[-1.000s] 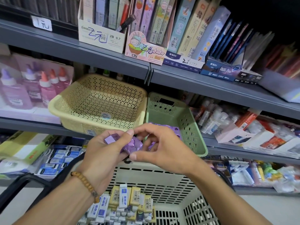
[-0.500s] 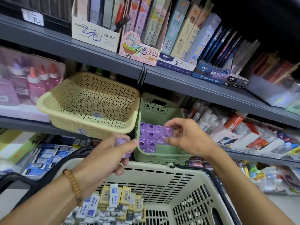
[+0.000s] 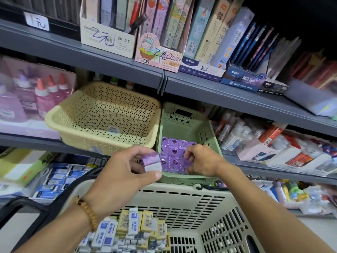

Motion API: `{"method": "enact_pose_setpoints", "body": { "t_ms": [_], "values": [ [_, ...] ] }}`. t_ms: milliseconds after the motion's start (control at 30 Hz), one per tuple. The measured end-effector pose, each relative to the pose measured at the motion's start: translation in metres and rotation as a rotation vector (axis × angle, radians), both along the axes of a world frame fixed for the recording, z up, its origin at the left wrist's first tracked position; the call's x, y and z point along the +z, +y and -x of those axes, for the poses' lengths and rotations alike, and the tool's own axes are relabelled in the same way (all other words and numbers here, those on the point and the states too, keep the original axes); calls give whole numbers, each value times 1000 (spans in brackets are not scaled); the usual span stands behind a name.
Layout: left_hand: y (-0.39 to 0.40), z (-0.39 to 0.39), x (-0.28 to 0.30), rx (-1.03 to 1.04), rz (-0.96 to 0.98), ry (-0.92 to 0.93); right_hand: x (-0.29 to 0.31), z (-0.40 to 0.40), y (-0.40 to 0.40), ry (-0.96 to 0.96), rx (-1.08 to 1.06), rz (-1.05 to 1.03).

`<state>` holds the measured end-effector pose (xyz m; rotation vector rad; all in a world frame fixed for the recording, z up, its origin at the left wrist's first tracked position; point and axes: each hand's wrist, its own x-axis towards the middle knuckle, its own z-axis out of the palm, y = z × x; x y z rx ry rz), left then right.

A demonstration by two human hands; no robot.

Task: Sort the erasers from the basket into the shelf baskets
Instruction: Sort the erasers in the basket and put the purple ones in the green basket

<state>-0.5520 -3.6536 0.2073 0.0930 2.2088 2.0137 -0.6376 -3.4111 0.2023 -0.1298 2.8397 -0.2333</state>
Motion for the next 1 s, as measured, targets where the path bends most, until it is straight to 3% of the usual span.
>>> {"method": "enact_pose_setpoints", "body": {
  "t_ms": [133,167,233,300,333,433,567,667,800,1000],
  "values": [
    [3,-1,-1,27,-2,45,9,-9,-3,133,25,-40],
    [3,-1,-2,28,-10,57,13,-14,-7,201,31,47],
    [5,0,-3,25,-22,89,25,-28,-20,225,-2,422],
    [7,-1,-4,24,-2,137,40,-43,-34,55,-22,768],
    [8,-2,-4,25,15,169,45,-49,-40,-36,2,840],
    [10,-5,-5,4,102,284,52,-60,-50,-169,91,840],
    [22,-3,-6,-20,249,418,60,-59,-38,-238,24,866],
    [30,0,-12,-49,503,583,67,-52,-9,-90,-73,720],
    [32,6,-24,-126,836,779,60,-37,26,138,-76,171],
    [33,20,-32,-120,779,885,35,-14,22,99,34,-128]
  ]
}}
